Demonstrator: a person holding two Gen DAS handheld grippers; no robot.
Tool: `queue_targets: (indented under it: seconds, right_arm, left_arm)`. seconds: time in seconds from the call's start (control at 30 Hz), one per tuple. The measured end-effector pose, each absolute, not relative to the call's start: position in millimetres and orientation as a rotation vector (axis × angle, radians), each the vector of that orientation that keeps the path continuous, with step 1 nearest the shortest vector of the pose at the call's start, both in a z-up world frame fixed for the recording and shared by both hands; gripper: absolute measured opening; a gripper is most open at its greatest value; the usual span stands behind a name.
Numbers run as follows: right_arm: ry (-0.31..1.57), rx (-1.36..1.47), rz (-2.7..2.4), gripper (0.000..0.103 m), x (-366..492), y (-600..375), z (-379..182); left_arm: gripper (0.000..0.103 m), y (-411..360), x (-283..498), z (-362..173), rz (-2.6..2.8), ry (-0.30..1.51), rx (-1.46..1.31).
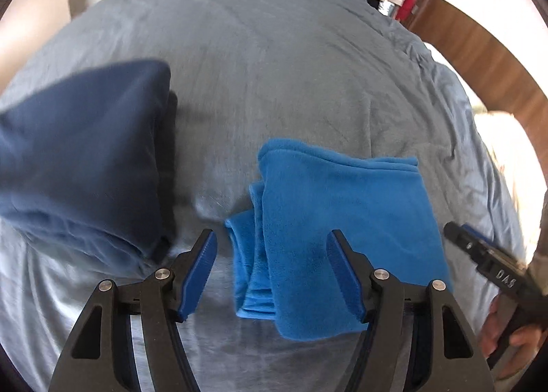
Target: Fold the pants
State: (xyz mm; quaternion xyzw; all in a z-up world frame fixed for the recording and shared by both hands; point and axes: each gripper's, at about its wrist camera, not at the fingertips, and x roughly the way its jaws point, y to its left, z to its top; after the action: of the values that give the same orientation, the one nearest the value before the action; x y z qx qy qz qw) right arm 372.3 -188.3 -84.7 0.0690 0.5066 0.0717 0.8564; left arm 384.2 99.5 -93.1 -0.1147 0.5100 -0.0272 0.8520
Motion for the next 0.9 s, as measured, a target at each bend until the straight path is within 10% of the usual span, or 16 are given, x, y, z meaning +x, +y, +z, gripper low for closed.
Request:
queue_targets:
  seconds: [0.9]
  right_arm:
    - [1.249,0.306,0.186,0.064,392,-186,-156]
  left_arm:
    - [0.083,110,396,-179,-0.049,1.201,-0.531]
